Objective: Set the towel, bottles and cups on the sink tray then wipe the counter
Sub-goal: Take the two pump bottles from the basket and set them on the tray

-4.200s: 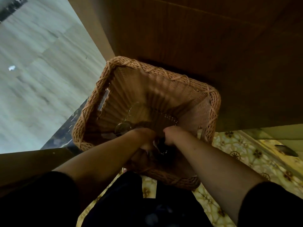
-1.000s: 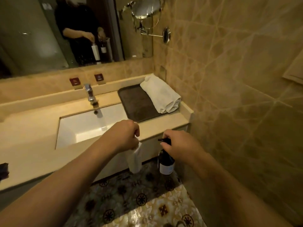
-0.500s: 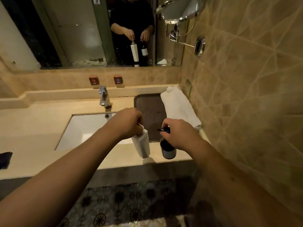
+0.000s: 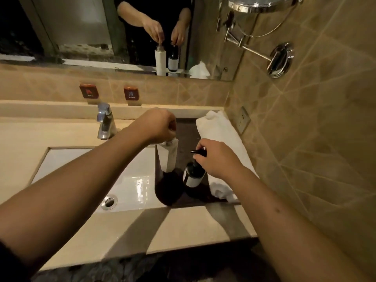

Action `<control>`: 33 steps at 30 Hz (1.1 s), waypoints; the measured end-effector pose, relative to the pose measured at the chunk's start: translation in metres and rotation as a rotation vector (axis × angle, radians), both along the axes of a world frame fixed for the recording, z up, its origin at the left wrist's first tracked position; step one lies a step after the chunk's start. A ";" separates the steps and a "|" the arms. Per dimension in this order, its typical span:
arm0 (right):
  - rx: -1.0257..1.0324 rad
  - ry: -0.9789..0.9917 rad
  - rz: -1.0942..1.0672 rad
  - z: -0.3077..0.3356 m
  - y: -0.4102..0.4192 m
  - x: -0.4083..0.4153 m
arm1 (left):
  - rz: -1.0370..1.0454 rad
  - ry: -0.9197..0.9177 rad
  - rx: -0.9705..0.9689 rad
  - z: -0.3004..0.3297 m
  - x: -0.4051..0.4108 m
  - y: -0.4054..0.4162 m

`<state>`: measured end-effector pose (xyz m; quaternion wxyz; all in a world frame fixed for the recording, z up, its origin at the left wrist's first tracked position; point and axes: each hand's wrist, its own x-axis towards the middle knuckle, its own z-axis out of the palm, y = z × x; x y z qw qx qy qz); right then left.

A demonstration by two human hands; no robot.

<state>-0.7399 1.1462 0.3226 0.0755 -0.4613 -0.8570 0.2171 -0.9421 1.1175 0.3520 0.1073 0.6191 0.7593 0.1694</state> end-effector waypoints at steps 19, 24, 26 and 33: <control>-0.015 -0.012 -0.142 -0.039 0.163 -0.110 | -0.040 -0.100 0.066 -0.039 -0.103 0.212; -0.041 -0.045 -0.138 -0.048 0.186 -0.131 | -0.040 -0.114 0.094 -0.039 -0.109 0.230; -0.041 -0.048 -0.131 -0.051 0.190 -0.138 | -0.036 -0.130 0.102 -0.040 -0.111 0.235; -0.047 -0.012 -0.112 -0.055 0.194 -0.152 | -0.030 -0.177 0.137 -0.043 -0.114 0.241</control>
